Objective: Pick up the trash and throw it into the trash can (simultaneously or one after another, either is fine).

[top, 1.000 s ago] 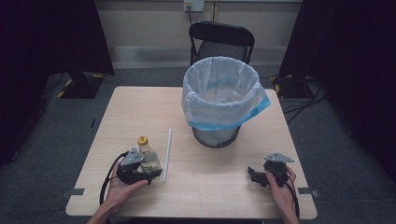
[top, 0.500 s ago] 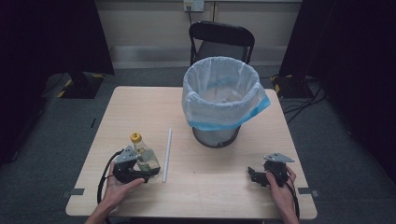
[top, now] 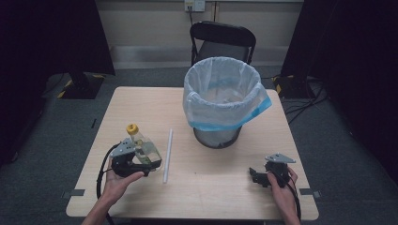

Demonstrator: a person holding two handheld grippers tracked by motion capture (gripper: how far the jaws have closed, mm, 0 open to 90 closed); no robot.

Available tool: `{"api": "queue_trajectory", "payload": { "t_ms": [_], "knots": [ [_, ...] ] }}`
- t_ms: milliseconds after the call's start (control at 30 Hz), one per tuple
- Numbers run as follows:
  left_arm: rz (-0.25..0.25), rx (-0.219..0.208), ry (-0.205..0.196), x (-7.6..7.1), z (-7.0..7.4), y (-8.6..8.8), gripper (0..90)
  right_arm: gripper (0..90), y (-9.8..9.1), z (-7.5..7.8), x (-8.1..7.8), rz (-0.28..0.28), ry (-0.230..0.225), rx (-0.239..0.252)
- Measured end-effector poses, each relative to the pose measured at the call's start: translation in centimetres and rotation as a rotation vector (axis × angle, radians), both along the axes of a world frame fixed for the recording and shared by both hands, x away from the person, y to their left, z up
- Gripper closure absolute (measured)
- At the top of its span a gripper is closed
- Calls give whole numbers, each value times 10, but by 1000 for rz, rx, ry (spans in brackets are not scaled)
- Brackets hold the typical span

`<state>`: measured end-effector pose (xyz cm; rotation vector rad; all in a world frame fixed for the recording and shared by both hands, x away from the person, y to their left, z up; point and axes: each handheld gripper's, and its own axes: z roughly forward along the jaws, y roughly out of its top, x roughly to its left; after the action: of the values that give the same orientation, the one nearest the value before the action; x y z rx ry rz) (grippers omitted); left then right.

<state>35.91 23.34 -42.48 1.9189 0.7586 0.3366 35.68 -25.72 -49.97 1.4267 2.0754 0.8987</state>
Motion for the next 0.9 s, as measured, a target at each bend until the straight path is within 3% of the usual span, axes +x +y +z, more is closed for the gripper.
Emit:
{"api": "queue_trajectory", "payload": {
  "t_ms": [67,300,900],
  "knots": [
    [-10,14,-14,2,8,-3,279,117,0,0,0,0,0,0],
    [-29,-24,-30,7,30,-8,279,117,0,0,0,0,0,-1],
    [-67,-51,-82,30,82,-24,279,117,0,0,0,0,0,-1]
  ]
}}
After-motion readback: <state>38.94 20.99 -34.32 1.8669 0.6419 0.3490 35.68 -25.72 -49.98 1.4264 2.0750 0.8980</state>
